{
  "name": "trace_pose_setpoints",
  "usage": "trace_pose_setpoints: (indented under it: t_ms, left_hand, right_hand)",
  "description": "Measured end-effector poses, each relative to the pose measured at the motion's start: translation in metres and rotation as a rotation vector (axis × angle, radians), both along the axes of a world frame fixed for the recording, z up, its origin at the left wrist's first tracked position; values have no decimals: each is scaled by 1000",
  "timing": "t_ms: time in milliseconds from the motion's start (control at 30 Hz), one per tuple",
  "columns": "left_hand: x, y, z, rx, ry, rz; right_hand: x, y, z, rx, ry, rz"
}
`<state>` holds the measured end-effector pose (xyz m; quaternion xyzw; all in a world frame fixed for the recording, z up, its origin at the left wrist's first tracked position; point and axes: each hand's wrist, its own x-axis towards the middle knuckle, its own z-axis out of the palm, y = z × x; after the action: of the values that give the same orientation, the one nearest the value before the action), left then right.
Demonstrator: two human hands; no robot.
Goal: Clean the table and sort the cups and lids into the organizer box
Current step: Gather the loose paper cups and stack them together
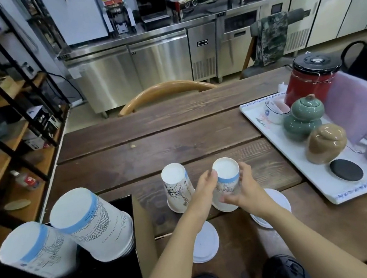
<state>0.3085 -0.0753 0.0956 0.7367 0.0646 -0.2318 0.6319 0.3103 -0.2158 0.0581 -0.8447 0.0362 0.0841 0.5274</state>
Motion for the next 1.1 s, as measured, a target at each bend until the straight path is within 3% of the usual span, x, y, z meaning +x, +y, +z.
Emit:
trace_pose_setpoints:
  t_ms: [333, 767, 933, 1100]
  left_hand:
    - [-4, 4, -4, -32, -85, 94]
    - [7, 29, 89, -180, -557, 364]
    - [8, 48, 92, -99, -560, 515]
    - [10, 61, 68, -28, -419, 646]
  right_hand:
    - [-8, 8, 13, -69, -68, -53]
    - [23, 19, 105, 105, -372, 42]
    - [38, 48, 113, 118, -325, 185]
    - [51, 72, 92, 81, -192, 358]
